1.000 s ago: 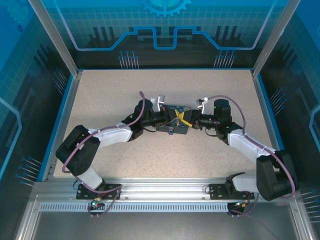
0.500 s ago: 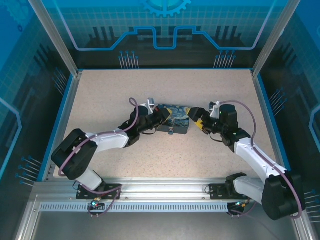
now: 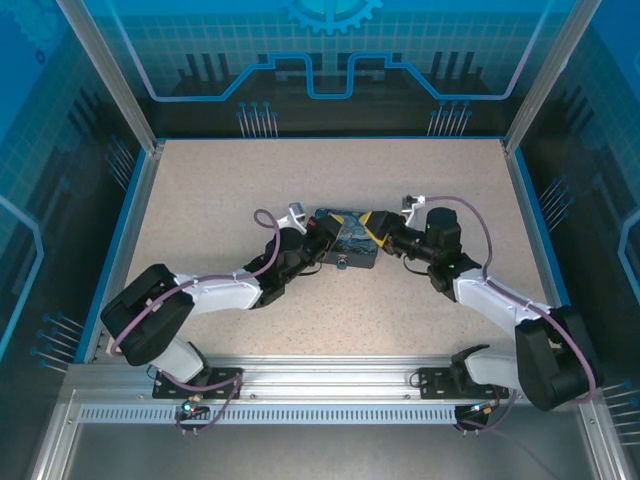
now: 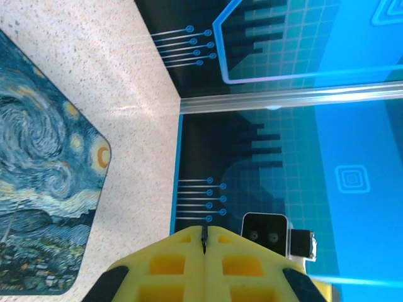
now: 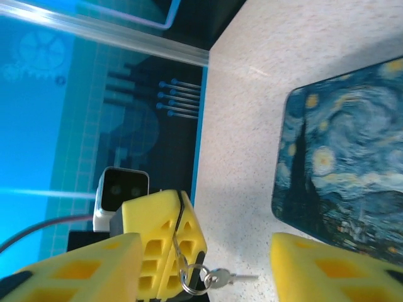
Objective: Unlock a padlock with a key
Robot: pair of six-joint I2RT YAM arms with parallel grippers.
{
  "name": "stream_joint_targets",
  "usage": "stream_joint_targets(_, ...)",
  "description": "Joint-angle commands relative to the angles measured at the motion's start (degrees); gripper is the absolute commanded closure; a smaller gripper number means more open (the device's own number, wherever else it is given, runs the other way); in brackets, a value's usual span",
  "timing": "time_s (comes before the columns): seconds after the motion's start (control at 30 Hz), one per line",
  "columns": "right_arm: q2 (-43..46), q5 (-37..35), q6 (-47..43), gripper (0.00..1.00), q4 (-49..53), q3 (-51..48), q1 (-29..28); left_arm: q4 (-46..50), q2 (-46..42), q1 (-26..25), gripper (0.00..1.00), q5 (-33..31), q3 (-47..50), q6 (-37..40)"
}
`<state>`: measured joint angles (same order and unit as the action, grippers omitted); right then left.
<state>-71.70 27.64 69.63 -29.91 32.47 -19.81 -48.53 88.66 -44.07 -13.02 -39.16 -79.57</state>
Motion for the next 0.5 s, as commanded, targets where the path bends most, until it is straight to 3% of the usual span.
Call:
stream_joint_targets(0.0, -1.7, 0.1, 1.8, 0.55, -6.3, 1.5, -2.2, -5.1, -0.1, -1.0, 1.0, -5.6, 0.6, -1.4)
stream_joint_targets(0.17, -4.0, 0.0, 2.3, 0.64, -8.4, 2.2, -4.3, -5.7, 0.1, -1.2, 1.0, -6.4, 0.6, -1.9)
stream_joint_targets(0.47, -5.0, 0.2, 1.7, 0.67, -8.4, 3.2, -6.0, -5.7, 0.3, -1.5, 1.0, -6.9, 0.5, -1.9)
